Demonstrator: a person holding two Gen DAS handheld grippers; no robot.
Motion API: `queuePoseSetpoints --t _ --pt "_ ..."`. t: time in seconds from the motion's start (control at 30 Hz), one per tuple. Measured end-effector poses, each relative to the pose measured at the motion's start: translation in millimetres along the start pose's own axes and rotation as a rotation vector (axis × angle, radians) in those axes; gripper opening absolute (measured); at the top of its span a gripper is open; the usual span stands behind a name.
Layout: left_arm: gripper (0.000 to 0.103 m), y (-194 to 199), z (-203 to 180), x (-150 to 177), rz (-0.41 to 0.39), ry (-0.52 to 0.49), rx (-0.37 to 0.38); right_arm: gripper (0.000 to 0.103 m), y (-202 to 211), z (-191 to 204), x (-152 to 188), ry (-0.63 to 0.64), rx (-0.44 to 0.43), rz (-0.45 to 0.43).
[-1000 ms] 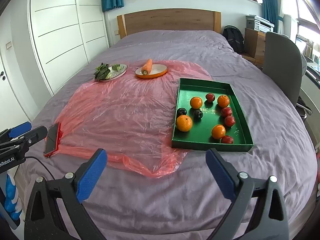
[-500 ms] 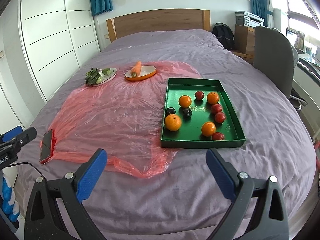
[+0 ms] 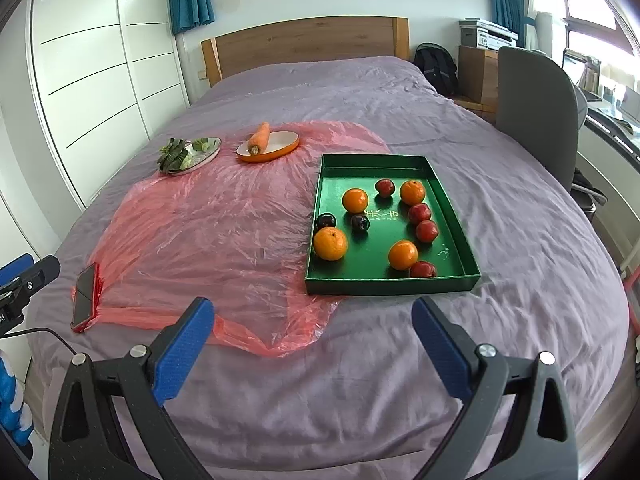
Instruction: Organize fruits
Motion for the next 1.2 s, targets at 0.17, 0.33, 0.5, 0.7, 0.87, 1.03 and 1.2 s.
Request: queuePoseSetpoints --t 0.17,0.33,0.5,0.7,0.87,1.03,1.2 --pt "0.080 -1 0 0 0.001 -0.002 -0.002 0.103 -3 1 2 0.006 0.005 0.006" --pt "0.080 -2 3 -1 0.002 -0.010 -0.001 0.103 -3 1 2 0.006 0.006 0.006" --pt "0.080 -3 2 0 0.004 -0.009 0.000 0.103 -6 0 4 0.009 0.010 0.011" --pt "0.080 -7 2 1 0.015 -0.016 0.003 0.103 -13 -5 6 0.009 0.015 0.019" --pt "0.080 -11 1 2 0.024 -0.019 0.004 0.103 -15 -5 6 0.011 0.019 0.024" --pt "0.080 -13 2 4 0.029 -0.015 0.001 0.103 -16 -4 6 0.015 0.020 0.027" --pt "0.080 -13 3 4 0.029 -0.015 0.001 0.103 -16 -4 6 0.015 0.020 0.027"
Point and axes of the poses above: each gripper's, at about its wrist camera, not at the fingertips, and y roughly against the way its jaws point, z to its left, x to its underside, the point moved 4 cm from there along -y, roughly the way its jaws point, and after that the axes turned 14 degrees about x, right-handed, at the moved point
